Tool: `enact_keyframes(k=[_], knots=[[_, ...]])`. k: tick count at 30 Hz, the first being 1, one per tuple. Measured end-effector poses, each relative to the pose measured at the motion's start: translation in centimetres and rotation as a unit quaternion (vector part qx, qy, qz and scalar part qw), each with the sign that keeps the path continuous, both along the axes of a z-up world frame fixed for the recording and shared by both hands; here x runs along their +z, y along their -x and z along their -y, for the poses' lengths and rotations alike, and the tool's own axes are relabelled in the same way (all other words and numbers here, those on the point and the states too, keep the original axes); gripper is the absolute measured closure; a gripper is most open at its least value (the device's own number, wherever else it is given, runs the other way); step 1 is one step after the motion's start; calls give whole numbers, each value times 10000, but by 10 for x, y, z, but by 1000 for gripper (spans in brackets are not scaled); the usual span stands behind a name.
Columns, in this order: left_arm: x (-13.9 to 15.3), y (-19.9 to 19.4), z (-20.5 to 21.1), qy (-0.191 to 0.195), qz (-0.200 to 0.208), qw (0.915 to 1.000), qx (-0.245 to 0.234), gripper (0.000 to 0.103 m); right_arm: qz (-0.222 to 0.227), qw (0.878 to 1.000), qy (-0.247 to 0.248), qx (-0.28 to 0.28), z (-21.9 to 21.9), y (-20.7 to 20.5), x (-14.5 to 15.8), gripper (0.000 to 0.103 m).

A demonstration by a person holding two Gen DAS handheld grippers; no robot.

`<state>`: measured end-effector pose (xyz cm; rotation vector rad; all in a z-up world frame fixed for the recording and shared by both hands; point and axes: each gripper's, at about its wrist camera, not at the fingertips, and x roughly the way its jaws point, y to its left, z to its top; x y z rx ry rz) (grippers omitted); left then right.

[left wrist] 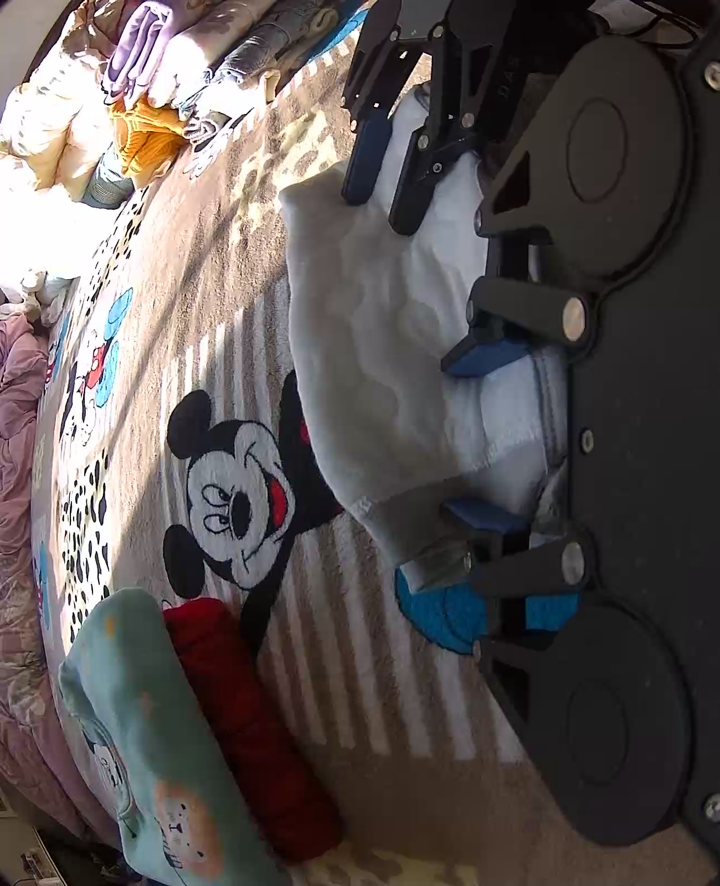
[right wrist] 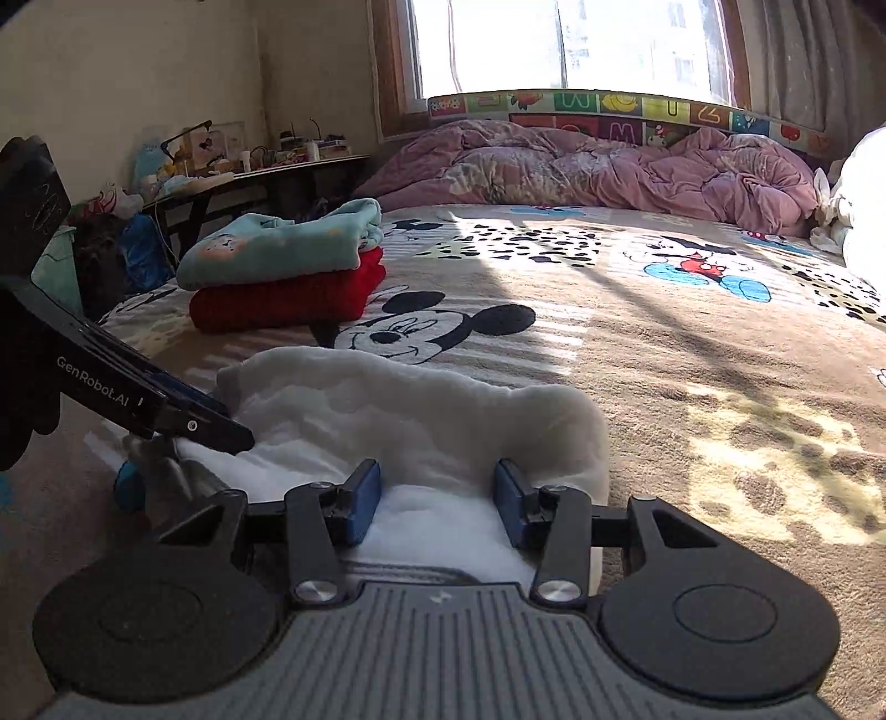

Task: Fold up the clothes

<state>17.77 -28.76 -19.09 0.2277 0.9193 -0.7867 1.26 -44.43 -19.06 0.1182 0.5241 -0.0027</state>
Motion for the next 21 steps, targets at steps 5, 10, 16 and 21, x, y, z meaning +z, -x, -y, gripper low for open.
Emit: enact_keyframes(k=[5,10,16,21], knots=[[19,-8,-27,645,-222,9969,399,52,6,9955,-728,-599,27,23,11,55],[18,-29,-71,1321,-1079,9740,1493,42,42,9718,-1900,-1395,66,48,11,43],[0,-34,-76,1299,-1855,9582,1750,34,-148,9417,-3032,-1454,85,35,-7,35],[-13,-34,-66,1174,-2112,9531,1820,22,-528,9220,-3579,-1378,90,18,-30,34]])
